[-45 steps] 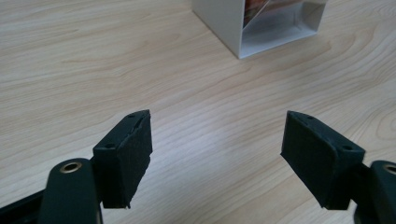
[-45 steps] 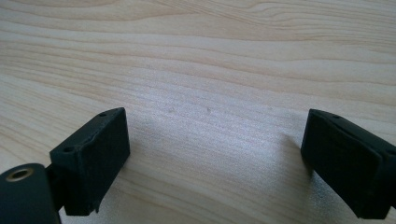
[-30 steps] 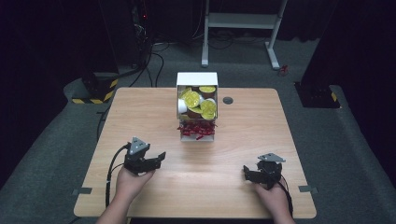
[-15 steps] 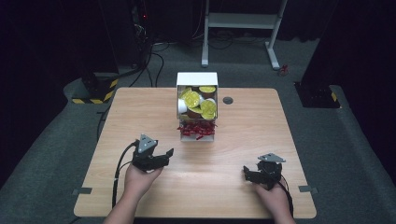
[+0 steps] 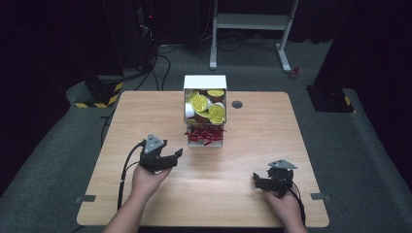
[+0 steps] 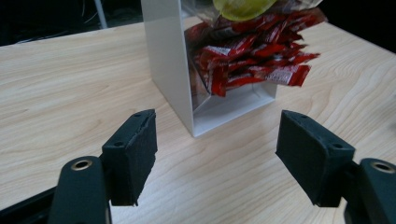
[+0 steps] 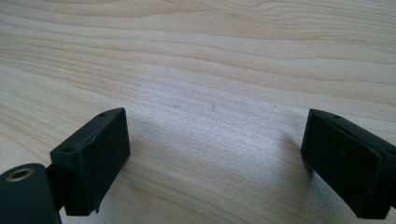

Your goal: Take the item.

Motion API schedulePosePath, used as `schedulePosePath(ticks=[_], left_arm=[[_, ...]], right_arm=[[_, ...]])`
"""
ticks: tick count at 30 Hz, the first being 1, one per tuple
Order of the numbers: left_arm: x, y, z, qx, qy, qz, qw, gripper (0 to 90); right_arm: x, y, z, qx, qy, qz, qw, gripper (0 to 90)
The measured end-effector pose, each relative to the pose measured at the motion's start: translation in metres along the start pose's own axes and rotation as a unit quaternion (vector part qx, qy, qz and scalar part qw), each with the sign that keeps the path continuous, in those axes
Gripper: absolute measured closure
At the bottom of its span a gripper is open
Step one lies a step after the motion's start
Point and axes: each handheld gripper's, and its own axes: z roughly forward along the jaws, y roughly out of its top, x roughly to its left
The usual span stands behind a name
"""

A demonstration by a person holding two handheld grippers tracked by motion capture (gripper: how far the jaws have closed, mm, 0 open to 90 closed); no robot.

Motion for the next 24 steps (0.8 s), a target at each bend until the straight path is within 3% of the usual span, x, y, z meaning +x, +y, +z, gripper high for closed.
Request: schedulePosePath(ticks=[8,18,24], left_arm=[[0.003,0.002,0.004,0.003,-0.002,0.008,1.0000,29.5],[-0.011,0.012,0.012,-0.011,-0.007,0.010,0.9999,30.6],[-0.010,0.019,0.024,-0.009,-0.003,0.015,0.9999,32.4]], right_arm=[[0.000,0.000,0.000,-0.001,-0.001,-0.002,1.0000,8.0],[0.002,0.000,-0.001,0.001,0.003,-0.001,1.0000,8.1],[0.002,0.000,0.000,0.001,0.003,-0.001,1.0000,8.1]])
